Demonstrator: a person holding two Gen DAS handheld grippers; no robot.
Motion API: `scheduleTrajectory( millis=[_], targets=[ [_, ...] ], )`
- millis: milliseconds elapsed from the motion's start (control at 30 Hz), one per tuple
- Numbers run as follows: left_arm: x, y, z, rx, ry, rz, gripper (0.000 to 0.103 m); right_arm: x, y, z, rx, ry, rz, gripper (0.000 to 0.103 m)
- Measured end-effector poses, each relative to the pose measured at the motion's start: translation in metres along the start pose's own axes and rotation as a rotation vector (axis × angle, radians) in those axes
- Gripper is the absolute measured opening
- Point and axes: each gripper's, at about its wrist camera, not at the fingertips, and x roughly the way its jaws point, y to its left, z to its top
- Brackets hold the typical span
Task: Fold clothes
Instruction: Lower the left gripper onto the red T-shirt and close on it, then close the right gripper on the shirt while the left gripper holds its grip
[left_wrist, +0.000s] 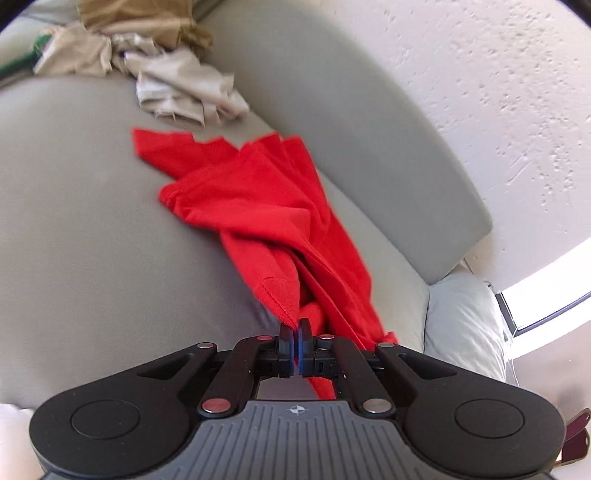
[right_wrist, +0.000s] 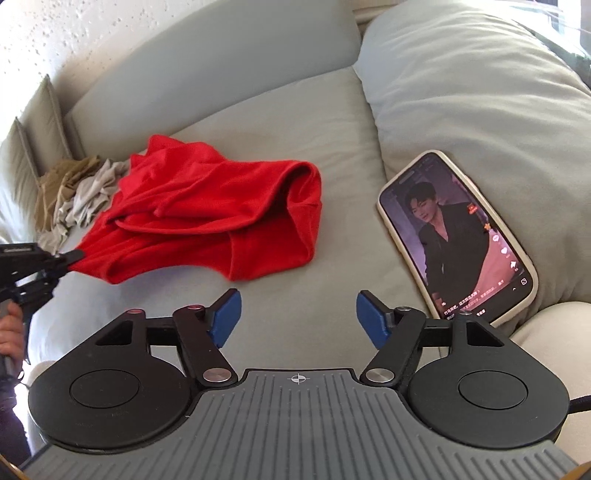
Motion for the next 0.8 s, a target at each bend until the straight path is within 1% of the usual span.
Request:
scheduleTrajectory(
  millis=[67, 133, 167, 233, 300, 367, 433, 467, 500, 567, 600, 667, 700, 733, 767, 800],
  targets=[
    [-0.011, 0.007, -0.008, 0.012, -0.011, 0.012, 0.0, 0.004, 0.0, -0.003, -0.028, -0.027, 0.006, 0.064],
    [-0.007, 0.011, -0.016, 0.0, 0.005, 0.036, 0.0, 0.012, 0.002, -0.004, -0.061, -0.049, 0.025, 0.064],
    [-0.002, 0.016, -0.016, -0.006, 0.012, 0.037, 0.0, 0.018, 0.003, -0.005, -0.068, -0.041, 0.037, 0.064],
    [0.017, 0.031, -0.013, -0.007, 0.016, 0.035, 0.0, 0.029, 0.0, -0.006, -0.034, -0.026, 0.053, 0.063],
    [0.026, 0.035, -0.014, 0.001, 0.021, 0.033, 0.0, 0.037, -0.005, -0.008, 0.004, -0.024, 0.074, 0.063],
    [0.028, 0.041, -0.019, 0.009, 0.032, 0.033, 0.001, 0.036, -0.01, -0.011, 0.008, -0.064, 0.095, 0.063],
    [0.031, 0.044, -0.022, 0.003, 0.045, 0.041, 0.015, 0.038, -0.014, -0.011, 0.027, -0.088, 0.119, 0.064],
    [0.032, 0.045, -0.022, -0.005, 0.051, 0.041, 0.017, 0.04, -0.016, -0.009, 0.041, -0.096, 0.132, 0.064],
    [0.033, 0.048, -0.023, -0.016, 0.056, 0.042, 0.022, 0.042, -0.018, -0.008, 0.055, -0.104, 0.145, 0.064],
    [0.035, 0.053, -0.022, -0.04, 0.06, 0.045, 0.026, 0.05, -0.019, -0.002, 0.08, -0.111, 0.171, 0.063],
    [0.035, 0.055, -0.022, -0.052, 0.06, 0.047, 0.029, 0.057, -0.017, 0.003, 0.076, -0.103, 0.175, 0.062],
    [0.036, 0.06, -0.023, -0.073, 0.059, 0.05, 0.033, 0.072, -0.006, 0.012, 0.019, -0.086, 0.163, 0.059],
    [0.037, 0.062, -0.023, -0.084, 0.06, 0.05, 0.034, 0.079, 0.001, 0.016, -0.03, -0.086, 0.148, 0.055],
    [0.038, 0.064, -0.024, -0.096, 0.063, 0.049, 0.034, 0.086, 0.008, 0.019, -0.075, -0.081, 0.132, 0.053],
    [0.039, 0.066, -0.024, -0.108, 0.065, 0.047, 0.034, 0.09, 0.013, 0.022, -0.097, -0.061, 0.113, 0.049],
    [0.04, 0.067, -0.025, -0.117, 0.069, 0.047, 0.037, 0.091, 0.015, 0.026, -0.089, -0.038, 0.102, 0.041]
  ],
)
